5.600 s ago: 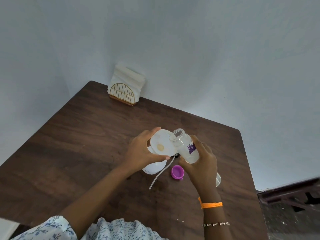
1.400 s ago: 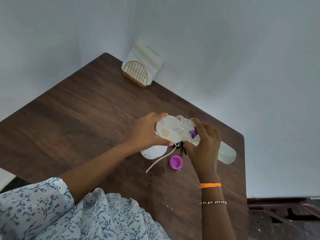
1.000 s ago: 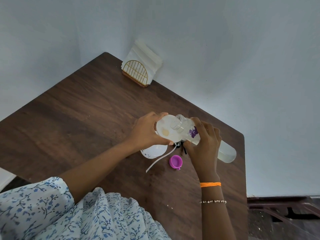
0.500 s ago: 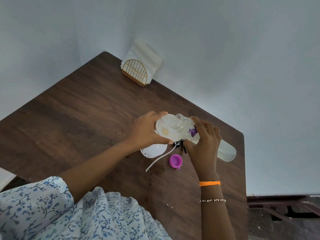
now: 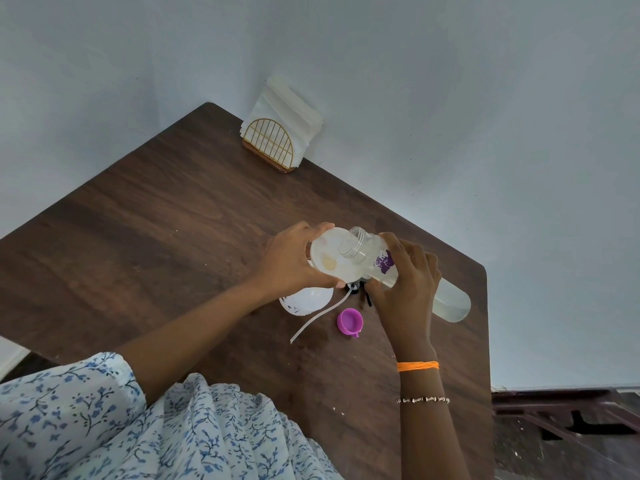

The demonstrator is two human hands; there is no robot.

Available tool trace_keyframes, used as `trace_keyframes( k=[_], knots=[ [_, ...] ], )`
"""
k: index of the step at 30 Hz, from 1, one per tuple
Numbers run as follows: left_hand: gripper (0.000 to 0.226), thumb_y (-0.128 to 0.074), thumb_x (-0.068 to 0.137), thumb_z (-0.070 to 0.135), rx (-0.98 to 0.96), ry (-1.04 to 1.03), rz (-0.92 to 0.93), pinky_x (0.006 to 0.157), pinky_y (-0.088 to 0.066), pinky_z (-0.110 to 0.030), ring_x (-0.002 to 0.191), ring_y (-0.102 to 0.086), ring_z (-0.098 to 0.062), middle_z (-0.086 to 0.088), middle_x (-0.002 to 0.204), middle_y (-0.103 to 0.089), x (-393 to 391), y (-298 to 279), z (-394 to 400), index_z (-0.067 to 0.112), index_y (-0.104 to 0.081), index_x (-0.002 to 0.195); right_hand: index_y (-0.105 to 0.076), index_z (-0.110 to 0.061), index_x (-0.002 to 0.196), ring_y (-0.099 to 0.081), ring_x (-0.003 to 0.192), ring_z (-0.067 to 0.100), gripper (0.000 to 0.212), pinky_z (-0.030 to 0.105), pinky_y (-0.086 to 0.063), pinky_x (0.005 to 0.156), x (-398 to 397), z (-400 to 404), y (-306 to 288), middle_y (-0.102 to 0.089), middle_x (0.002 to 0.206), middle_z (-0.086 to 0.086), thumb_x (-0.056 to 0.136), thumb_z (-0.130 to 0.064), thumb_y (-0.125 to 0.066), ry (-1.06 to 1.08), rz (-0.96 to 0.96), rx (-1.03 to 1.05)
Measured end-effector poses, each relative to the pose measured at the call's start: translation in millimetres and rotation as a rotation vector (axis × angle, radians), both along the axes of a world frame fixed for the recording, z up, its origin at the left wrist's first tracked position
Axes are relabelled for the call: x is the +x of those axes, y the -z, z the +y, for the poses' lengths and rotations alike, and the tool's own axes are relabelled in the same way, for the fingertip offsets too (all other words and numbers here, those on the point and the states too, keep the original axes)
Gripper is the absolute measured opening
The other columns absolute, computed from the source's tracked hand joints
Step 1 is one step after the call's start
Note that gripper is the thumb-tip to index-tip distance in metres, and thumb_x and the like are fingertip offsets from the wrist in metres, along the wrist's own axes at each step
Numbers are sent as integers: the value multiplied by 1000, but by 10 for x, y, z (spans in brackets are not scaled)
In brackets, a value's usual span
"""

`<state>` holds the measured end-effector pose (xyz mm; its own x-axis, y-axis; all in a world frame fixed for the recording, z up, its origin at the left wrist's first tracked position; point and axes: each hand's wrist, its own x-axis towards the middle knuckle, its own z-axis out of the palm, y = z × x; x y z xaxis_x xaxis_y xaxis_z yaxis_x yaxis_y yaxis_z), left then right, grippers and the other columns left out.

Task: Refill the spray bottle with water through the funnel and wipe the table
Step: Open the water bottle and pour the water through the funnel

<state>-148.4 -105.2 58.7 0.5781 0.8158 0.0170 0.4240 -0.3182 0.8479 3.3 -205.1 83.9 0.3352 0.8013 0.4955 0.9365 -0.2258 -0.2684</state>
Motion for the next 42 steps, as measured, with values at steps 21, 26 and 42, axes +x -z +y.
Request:
trace_keyframes(
  k=[21, 26, 42],
  knots=[
    [90, -82, 60, 46, 4, -7, 3, 91, -48, -31, 112, -52, -15, -1, 128, -53, 6, 5, -2, 28, -40, 137, -62, -12, 115, -52, 101, 33, 67, 49, -43, 85, -10, 7, 7, -64, 109, 12, 53, -4, -86, 2, 4, 8],
    [92, -83, 58, 47, -7, -5, -8, 90, -52, -35, 110, -54, -16, 0, 123, -55, 1, 18, 2, 28, -41, 137, -61, -13, 116, -51, 101, 32, 67, 46, -41, 85, 3, 8, 5, -63, 109, 11, 53, -3, -84, -5, -4, -2],
    [91, -82, 59, 47, -10, -2, -8, 91, -51, -35, 111, -53, -15, 0, 126, -54, 5, 19, 8, 28, -40, 137, -61, -12, 115, -50, 102, 32, 66, 43, -40, 85, 11, 23, 21, -63, 109, 11, 54, -3, -84, -7, 8, 7]
  ],
)
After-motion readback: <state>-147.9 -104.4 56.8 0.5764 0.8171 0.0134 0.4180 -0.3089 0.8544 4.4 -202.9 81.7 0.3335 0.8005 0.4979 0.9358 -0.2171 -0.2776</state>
